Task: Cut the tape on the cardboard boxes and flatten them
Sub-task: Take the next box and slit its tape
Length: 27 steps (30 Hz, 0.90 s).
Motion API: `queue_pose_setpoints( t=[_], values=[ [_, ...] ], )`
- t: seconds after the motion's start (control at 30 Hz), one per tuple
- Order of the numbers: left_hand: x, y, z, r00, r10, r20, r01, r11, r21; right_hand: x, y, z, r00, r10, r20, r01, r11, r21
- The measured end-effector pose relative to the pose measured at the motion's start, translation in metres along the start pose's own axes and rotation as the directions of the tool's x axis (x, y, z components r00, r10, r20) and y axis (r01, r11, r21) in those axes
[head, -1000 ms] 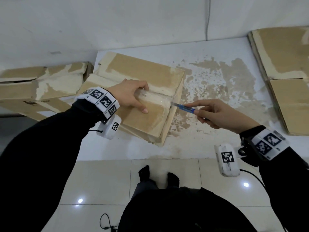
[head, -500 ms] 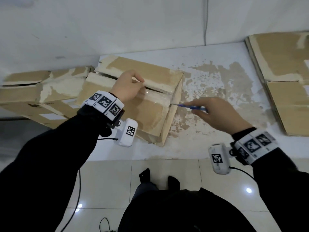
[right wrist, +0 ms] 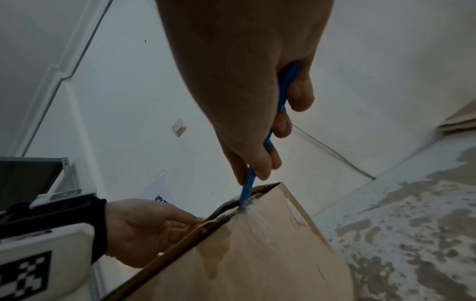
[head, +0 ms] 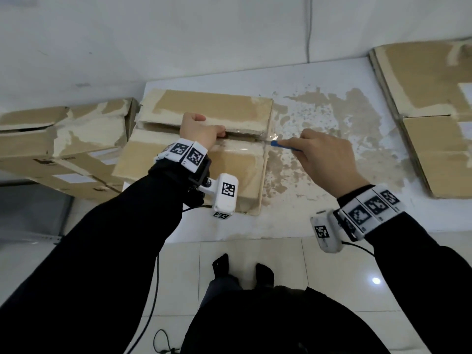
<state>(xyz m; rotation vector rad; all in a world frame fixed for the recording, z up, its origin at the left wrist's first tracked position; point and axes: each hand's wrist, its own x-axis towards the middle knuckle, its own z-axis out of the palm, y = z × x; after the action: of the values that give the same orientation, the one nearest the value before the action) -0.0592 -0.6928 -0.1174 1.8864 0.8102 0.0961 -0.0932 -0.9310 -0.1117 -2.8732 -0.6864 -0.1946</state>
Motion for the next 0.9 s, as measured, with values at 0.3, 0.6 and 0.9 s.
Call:
queue_pose_setpoints(
  t=[0.3, 0.6, 0.9],
  values=[
    [-0.002, -0.018, -0.014, 0.936, 0.228, 0.268, -0.271, 0.953, 0.133, -0.004, 0.011, -0.001, 1.000, 0.023, 0.002, -0.024, 1.000, 0.013],
    [-0.010, -0.030, -0.022, 0.775, 0.360, 0.519, -0.539, 0.806, 0.245, 0.018, 0.016, 0.007, 0.999, -0.032, 0.005, 0.032, 0.999, 0.001],
    [-0.006, -0.037, -0.022, 0.773, 0.353, 0.527, -0.543, 0.798, 0.261, 0.037, 0.039, 0.008, 0.981, 0.188, -0.057, -0.183, 0.980, 0.082]
  ],
)
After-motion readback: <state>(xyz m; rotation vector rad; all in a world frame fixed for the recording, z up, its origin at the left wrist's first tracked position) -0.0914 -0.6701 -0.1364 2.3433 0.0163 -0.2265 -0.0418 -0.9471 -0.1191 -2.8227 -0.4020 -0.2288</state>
